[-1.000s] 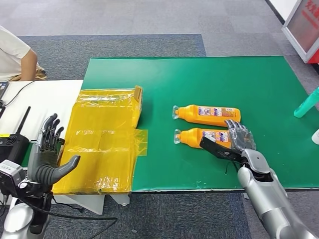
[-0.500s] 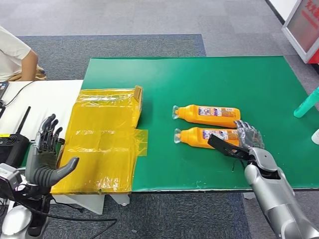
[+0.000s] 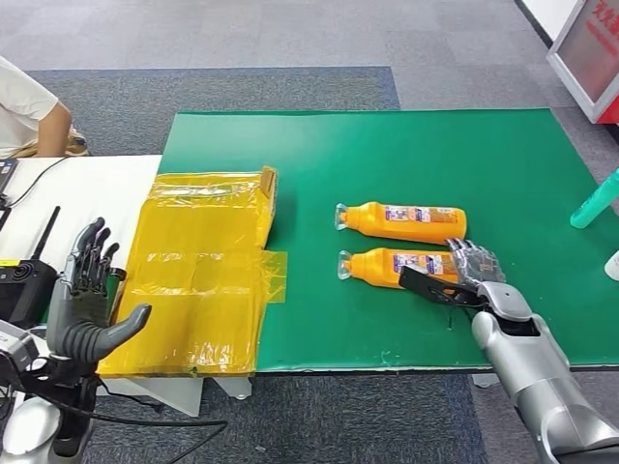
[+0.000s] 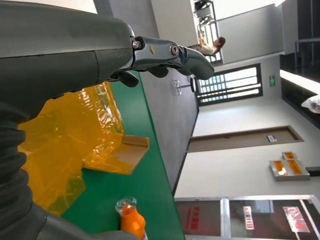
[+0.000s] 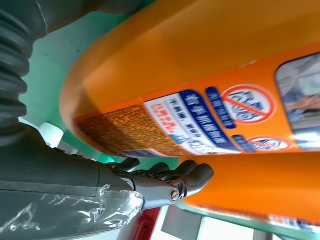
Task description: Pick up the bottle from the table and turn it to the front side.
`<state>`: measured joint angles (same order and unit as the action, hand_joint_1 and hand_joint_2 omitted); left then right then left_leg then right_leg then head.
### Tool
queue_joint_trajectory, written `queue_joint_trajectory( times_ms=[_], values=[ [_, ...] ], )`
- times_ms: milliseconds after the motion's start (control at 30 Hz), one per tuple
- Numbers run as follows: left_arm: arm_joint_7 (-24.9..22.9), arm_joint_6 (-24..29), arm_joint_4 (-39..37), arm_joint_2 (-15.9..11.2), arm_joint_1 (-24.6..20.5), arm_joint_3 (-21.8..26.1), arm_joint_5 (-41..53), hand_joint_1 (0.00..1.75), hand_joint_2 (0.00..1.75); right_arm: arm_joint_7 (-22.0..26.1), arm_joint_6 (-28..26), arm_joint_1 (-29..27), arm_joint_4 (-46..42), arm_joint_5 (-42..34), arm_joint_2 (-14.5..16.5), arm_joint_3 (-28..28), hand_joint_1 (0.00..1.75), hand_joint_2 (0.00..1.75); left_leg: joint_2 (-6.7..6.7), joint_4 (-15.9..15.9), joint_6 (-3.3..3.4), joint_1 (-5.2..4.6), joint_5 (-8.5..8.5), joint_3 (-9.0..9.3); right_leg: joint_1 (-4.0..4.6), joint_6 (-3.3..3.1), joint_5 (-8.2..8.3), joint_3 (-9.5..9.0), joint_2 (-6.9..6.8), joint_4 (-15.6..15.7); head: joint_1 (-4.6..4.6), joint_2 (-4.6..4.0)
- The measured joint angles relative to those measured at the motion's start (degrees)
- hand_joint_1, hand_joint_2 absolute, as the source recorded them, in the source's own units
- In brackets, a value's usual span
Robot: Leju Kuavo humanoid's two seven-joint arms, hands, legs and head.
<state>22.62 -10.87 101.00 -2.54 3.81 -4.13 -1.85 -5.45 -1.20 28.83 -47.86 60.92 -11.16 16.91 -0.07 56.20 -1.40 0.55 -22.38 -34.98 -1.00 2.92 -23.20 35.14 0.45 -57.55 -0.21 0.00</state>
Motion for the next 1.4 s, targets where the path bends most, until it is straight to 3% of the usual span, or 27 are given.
queue_joint_trajectory(
  times_ms=[767, 900, 1400],
  values=[
    [1.1, -0.3, 0.6, 0.0, -0.9, -1.1, -0.2, 0.0, 1.75, 1.8, 0.7, 8.4, 12.1, 0.5, 1.9, 4.2, 0.0, 1.75, 0.0, 0.0, 0.0, 0.0, 0.04, 0.01, 0.0, -0.01, 0.04, 0.0, 0.01, 0.0, 0.01, 0.0],
    [1.2, -0.2, 0.8, 0.0, -0.9, -1.1, -0.2, 0.0, 1.75, 1.9, 0.8, 8.8, 12.8, 0.5, 2.0, 4.5, 1.75, 1.75, 0.0, 0.0, 0.0, 0.0, 0.03, 0.0, 0.0, -0.01, 0.04, 0.0, 0.0, 0.0, 0.0, 0.0],
    [2.3, 1.5, 2.1, -0.5, -0.8, -1.0, -0.2, 0.0, 1.75, 5.3, 0.6, 11.8, 14.8, -1.0, 2.4, 7.3, 1.75, 1.75, 0.0, 0.0, 0.01, 0.0, 0.04, -0.03, 0.0, 0.0, 0.05, 0.03, 0.0, 0.0, 0.0, 0.0]
  ],
)
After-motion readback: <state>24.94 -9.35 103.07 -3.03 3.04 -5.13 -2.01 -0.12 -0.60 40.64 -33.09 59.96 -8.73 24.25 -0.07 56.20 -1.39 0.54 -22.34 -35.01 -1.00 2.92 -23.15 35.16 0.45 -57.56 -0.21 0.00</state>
